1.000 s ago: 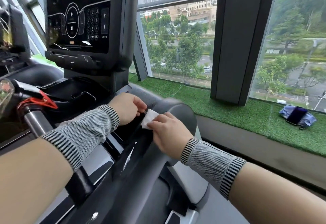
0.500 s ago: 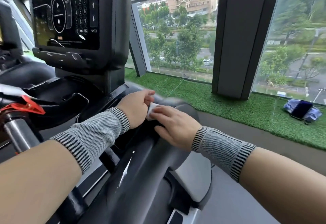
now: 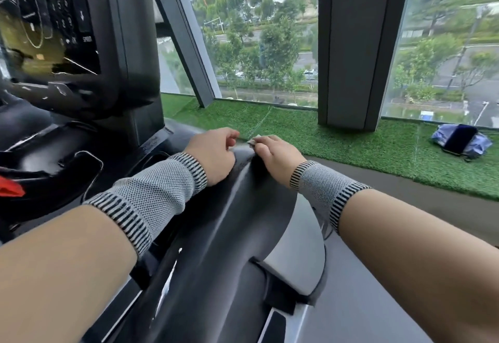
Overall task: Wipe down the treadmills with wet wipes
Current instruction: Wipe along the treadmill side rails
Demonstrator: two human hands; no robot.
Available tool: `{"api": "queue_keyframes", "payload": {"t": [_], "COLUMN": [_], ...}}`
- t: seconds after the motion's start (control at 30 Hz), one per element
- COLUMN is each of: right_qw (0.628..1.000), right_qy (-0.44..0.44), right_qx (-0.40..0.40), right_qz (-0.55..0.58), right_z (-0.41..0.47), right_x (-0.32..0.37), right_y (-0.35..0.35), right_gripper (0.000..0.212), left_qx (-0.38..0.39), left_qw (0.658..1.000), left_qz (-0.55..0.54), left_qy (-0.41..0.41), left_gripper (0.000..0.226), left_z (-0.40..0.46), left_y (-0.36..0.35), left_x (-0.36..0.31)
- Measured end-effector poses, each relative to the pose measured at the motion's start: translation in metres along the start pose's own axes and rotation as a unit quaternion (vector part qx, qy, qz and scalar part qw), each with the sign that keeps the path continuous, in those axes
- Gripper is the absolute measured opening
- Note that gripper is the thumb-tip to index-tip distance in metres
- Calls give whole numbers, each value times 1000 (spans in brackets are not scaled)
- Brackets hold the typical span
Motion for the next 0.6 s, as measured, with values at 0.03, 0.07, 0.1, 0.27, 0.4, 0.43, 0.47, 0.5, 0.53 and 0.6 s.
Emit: {"api": "queue_keyframes", "payload": {"t": [0.03, 0.07, 0.1, 0.27, 0.4, 0.43, 0.47, 0.5, 0.53, 0.6], "right_qw": [1000, 999, 1000, 999, 988, 983, 982, 984, 986, 991], "right_qy": [-26, -29, -13, 23, -146, -175, -183, -172, -146, -68], "right_qx": [-5, -6, -2, 29, -6, -13, -16, -24, -36, -58], "right_qz": [11, 16, 16, 33, 49, 48, 41, 49, 65, 98], "right_z": [2, 3, 2, 10, 13, 9, 6, 4, 4, 4], "right_x": [-9, -10, -3, 18, -51, -64, -70, -67, -57, -25], "right_y": [3, 5, 5, 0, 8, 8, 5, 3, 1, 2], "right_gripper": [40, 39, 39, 39, 36, 36, 36, 37, 38, 38], "left_qx": [11, 19, 22, 13, 24, 25, 25, 25, 25, 26], "left_qw": [1000, 999, 999, 999, 999, 999, 1000, 1000, 1000, 1000], "left_qz": [14, 26, 33, 30, 25, 20, 16, 15, 14, 9], "left_qy": [-6, -9, -12, -17, -2, -2, -1, 0, 2, 5], "left_gripper": [46, 47, 48, 54, 59, 59, 59, 58, 58, 58], "left_z": [1, 1, 1, 0, -1, -1, -1, 0, 0, 0], "left_y": [-2, -5, -6, -6, -9, -10, -11, -12, -12, -12], "left_x": [-3, -4, -5, -6, -2, -3, -3, -2, -2, -1]}}
Point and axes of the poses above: each hand's wrist, its own z-axis towards the middle knuckle, its own y-axis out of the back of the hand, x = y × z, the point moved 9 cm from there along z, towards the middle knuckle, and after that the axes turned 12 degrees about z, right-handed, at the moved point
